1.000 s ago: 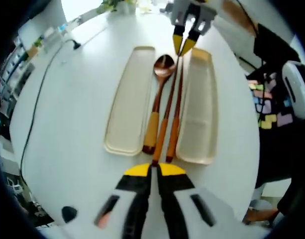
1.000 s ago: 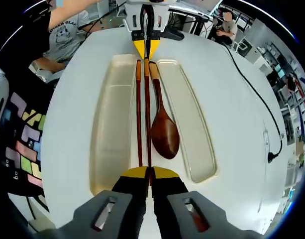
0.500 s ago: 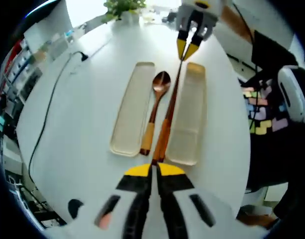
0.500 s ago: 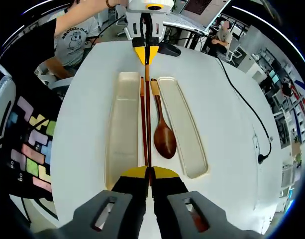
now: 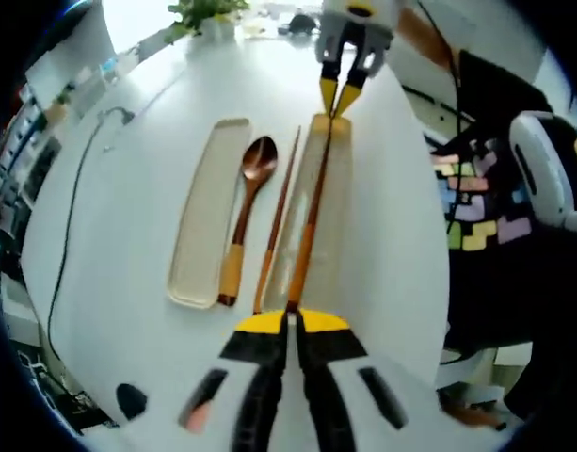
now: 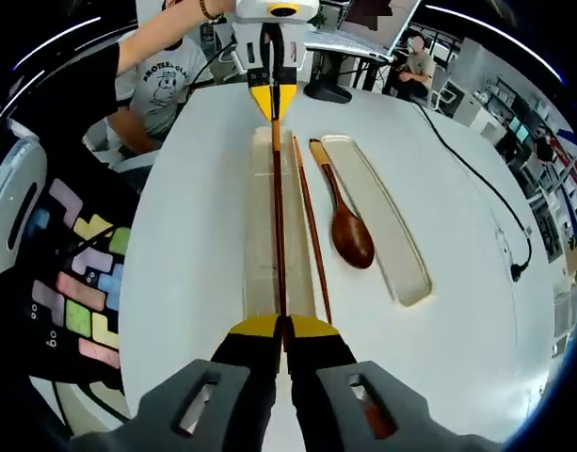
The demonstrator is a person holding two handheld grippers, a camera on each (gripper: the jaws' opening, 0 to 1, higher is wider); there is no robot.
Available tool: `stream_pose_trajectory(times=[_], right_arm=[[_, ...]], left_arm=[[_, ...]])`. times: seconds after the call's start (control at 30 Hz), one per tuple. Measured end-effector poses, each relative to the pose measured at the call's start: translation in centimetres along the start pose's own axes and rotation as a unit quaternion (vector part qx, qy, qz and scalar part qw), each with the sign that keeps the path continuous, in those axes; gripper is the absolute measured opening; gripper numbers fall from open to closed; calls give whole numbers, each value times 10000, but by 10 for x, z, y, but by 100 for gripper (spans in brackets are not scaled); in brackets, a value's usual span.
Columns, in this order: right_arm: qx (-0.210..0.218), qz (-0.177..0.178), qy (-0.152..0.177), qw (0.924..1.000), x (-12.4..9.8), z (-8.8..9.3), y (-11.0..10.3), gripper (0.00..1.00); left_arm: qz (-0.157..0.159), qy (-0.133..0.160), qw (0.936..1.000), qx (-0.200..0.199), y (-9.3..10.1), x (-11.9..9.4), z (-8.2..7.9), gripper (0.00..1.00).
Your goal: Arrange the utensils inside the cutlery case until each visible utensil rests in its matching compartment.
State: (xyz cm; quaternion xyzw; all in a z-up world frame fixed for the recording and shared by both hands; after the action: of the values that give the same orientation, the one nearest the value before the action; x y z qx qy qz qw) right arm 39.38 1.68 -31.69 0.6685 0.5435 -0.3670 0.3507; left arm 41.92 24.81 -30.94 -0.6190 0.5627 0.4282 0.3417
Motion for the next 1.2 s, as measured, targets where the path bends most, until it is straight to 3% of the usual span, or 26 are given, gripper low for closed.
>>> stream_pose_trajectory(times=[0.2,0.43,0.87,1.2], right_arm=[[140,-183,-7,9997,-1,0,-2,0],[143,-272,-58,9995,4,-5,-1,1],[495,-474,-9,9976,6,-1,-6,1],[512,-565,-24,9971,9,-3,-10,2]], left_arm=[[189,-218,9996,28,6,9,1,4],[170,-484,9987,-1,6,8,6,4],[221,-409,9988,-180,9,8,6,4],[180,-305,9992,-207,10,8,7,6]])
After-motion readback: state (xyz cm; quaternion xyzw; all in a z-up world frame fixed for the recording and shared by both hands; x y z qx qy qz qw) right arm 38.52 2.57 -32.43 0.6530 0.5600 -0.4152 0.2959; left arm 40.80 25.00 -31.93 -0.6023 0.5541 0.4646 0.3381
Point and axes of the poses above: the point that each gripper's makers call its tool centre point, and the gripper's own axes: x roughly forward along the fingers, y roughly to its right, z roughly out of its underside, the point moved 4 cm from there along -x, roughly backward along the fingers, and after that the axes turned 1 degree about z, right-handed, at the moved point
